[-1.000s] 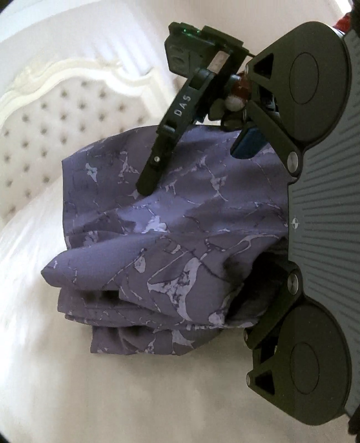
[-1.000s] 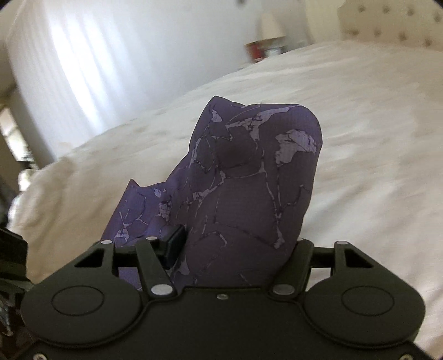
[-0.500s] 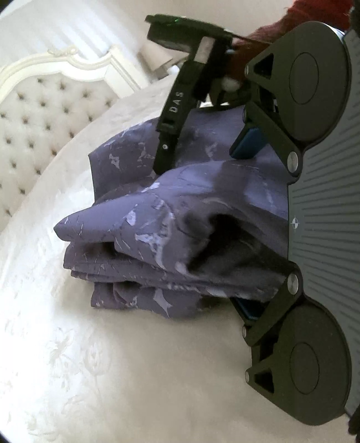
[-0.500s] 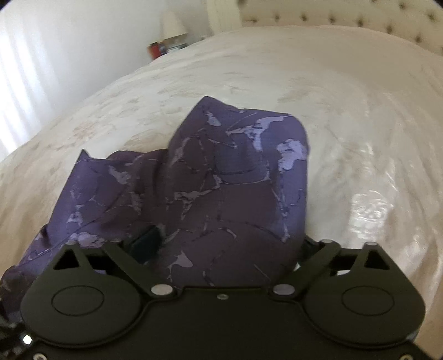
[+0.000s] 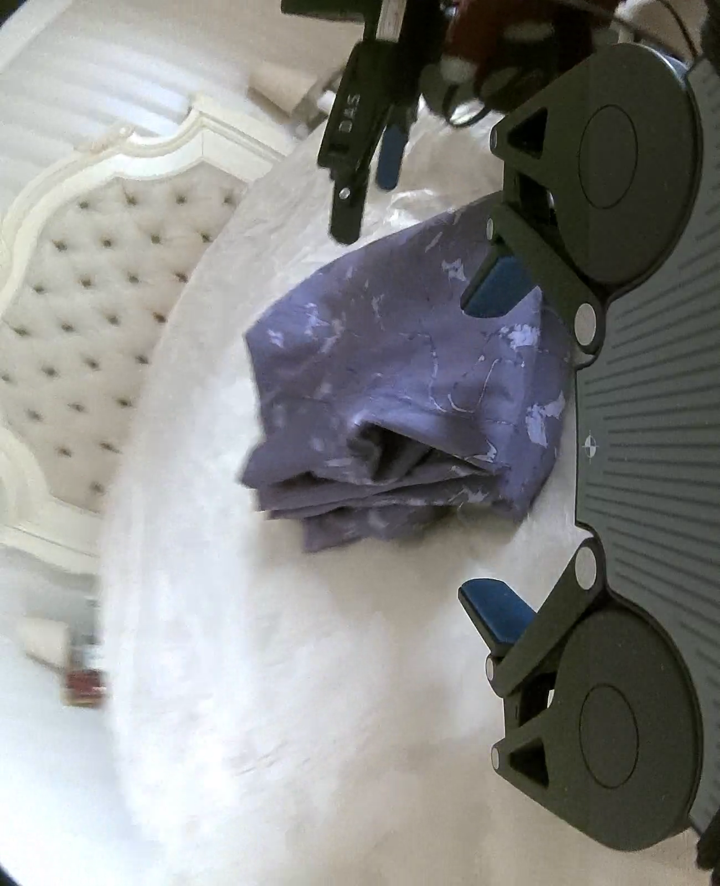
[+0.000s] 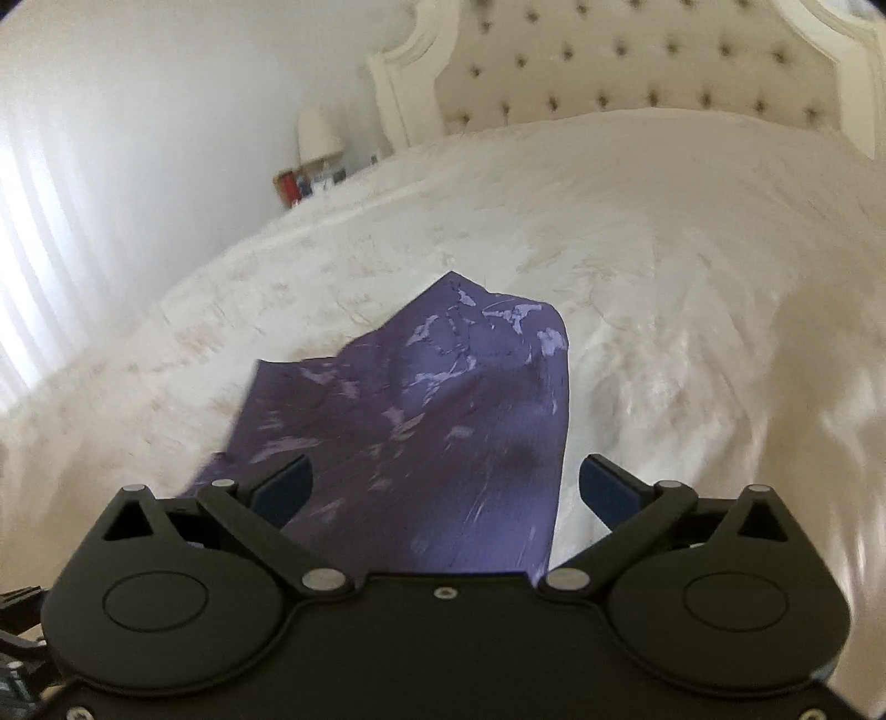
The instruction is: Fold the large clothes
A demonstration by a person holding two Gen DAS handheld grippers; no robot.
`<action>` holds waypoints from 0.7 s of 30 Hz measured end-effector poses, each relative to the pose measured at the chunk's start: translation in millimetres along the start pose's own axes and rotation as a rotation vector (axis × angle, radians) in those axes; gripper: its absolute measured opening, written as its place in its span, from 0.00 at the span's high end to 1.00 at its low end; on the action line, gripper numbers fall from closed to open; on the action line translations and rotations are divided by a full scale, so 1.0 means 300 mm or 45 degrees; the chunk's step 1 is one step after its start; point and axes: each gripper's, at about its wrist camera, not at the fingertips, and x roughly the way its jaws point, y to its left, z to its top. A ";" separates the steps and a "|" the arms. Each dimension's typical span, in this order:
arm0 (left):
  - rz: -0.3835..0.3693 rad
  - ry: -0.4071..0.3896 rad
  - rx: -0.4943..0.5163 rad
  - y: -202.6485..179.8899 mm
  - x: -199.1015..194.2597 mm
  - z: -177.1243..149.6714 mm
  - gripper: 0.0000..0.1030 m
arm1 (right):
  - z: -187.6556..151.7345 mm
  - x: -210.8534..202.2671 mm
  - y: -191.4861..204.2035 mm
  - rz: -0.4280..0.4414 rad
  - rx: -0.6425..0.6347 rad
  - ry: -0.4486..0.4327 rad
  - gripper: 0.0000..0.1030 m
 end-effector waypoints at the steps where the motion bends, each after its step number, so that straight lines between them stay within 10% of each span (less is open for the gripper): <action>1: 0.026 -0.025 0.027 -0.024 -0.009 0.014 0.01 | -0.010 -0.022 0.007 0.001 0.022 -0.014 0.01; 21: 0.177 -0.044 0.090 -0.205 -0.285 -0.090 0.00 | -0.248 -0.388 0.166 -0.120 0.063 -0.063 0.01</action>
